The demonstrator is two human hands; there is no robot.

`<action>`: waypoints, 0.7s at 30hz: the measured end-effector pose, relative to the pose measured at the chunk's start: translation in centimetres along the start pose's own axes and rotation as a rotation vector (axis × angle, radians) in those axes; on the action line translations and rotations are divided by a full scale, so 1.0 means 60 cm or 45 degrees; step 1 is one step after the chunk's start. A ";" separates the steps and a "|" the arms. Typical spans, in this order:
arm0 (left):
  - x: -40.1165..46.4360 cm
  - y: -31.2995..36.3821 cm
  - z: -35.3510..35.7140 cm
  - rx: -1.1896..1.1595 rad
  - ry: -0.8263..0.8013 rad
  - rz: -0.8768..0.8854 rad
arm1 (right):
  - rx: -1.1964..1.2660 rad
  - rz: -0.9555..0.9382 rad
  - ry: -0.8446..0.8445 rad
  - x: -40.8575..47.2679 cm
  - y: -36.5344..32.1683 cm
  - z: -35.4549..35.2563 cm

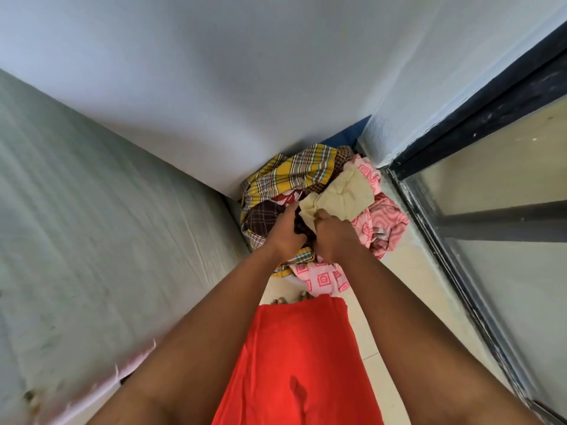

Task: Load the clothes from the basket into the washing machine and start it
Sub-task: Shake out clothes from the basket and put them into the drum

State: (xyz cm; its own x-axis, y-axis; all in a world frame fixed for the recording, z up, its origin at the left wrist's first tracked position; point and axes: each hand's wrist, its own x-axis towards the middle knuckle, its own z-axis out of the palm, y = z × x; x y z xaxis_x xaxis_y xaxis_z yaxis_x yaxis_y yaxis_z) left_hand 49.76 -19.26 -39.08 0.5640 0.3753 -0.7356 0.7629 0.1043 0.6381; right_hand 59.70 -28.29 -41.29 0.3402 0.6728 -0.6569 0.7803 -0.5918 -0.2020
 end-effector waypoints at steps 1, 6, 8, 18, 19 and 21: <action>-0.014 0.015 -0.003 -0.013 -0.004 0.012 | 0.029 -0.013 0.027 -0.012 0.000 -0.016; -0.104 0.095 -0.024 -0.027 0.035 0.057 | 0.149 -0.057 0.126 -0.098 -0.010 -0.129; -0.136 0.125 -0.035 -0.021 0.059 0.080 | 0.164 -0.075 0.168 -0.139 -0.022 -0.180; -0.358 0.285 -0.120 0.433 0.260 0.195 | 0.750 -0.149 0.497 -0.343 -0.099 -0.410; -0.375 0.291 -0.126 0.436 0.288 0.214 | 0.803 -0.144 0.531 -0.361 -0.103 -0.427; -0.398 0.300 -0.139 0.441 0.356 0.271 | 0.896 -0.141 0.568 -0.387 -0.102 -0.454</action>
State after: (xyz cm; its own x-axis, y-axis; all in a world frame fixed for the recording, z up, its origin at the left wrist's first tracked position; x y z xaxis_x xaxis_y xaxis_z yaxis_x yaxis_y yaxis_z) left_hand 47.41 -18.63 -8.14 0.6481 0.5931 -0.4777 0.7272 -0.2958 0.6194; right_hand 61.28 -28.19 -5.03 0.5719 0.7682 -0.2877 0.3625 -0.5513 -0.7515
